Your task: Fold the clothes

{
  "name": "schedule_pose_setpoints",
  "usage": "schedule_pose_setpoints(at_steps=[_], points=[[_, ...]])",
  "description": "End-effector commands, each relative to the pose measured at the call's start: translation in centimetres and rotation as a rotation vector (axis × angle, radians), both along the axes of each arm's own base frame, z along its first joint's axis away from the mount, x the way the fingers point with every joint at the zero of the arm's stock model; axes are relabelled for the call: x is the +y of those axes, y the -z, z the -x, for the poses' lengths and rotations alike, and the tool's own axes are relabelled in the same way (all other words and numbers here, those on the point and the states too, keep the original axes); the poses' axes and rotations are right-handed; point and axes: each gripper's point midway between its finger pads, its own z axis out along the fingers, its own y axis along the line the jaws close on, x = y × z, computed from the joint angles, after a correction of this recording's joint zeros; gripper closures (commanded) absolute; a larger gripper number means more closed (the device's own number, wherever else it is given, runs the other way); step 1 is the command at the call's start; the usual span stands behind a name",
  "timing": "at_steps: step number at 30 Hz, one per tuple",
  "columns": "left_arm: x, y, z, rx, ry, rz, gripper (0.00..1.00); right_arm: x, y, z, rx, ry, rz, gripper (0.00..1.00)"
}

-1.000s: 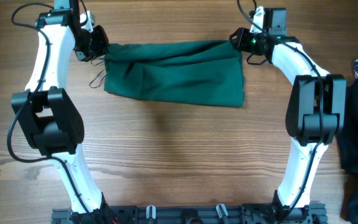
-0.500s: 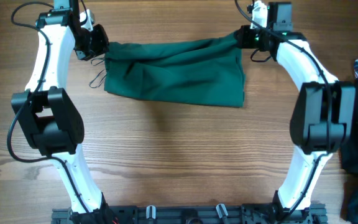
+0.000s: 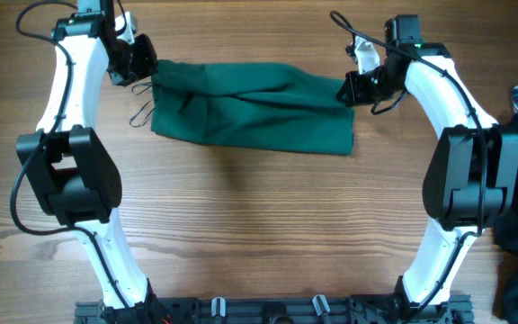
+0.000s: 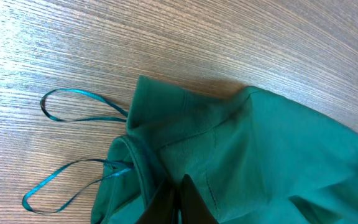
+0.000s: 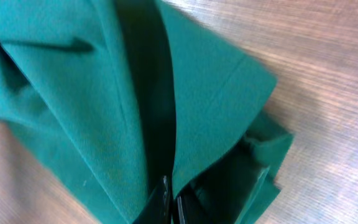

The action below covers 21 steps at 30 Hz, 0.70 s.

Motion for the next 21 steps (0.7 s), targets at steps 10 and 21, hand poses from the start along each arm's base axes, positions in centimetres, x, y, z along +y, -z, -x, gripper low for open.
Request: schedule_pose_setpoints(at_steps=[10,21], points=[[2.6,-1.9,2.3,0.042,-0.04,0.085,0.96,-1.5,0.8,3.6,0.103,-0.035,0.117,0.96],[4.3,1.9,5.5,0.188,-0.09,0.067,0.96,-1.7,5.0,5.0,0.116,-0.005,0.119,0.96]])
